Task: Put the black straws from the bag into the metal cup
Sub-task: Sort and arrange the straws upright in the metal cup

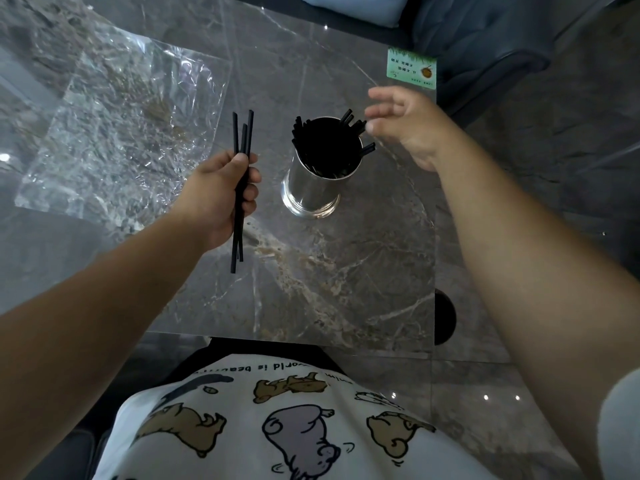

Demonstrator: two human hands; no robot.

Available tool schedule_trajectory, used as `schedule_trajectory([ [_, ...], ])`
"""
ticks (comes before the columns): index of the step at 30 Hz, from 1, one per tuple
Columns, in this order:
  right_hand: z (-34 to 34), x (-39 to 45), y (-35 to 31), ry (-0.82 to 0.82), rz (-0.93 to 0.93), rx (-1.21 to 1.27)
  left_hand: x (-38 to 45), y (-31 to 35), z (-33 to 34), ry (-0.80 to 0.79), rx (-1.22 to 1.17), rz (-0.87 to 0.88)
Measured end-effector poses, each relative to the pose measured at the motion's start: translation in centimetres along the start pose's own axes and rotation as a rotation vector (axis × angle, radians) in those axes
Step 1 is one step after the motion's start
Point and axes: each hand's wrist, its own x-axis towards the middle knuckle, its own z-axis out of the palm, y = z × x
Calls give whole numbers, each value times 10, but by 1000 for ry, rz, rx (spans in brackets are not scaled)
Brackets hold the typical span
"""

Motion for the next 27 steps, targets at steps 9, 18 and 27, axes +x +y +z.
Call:
schedule_trajectory([
  [9,28,11,-50,-399,-201,-886,4,-3,11,-5,24,-16],
  [18,51,16,-56,-366,-214,-1254,5,-2,2,34,6,-8],
  [27,64,32,-61,-182,-185,-1157,8,-3,4,61,9,-21],
])
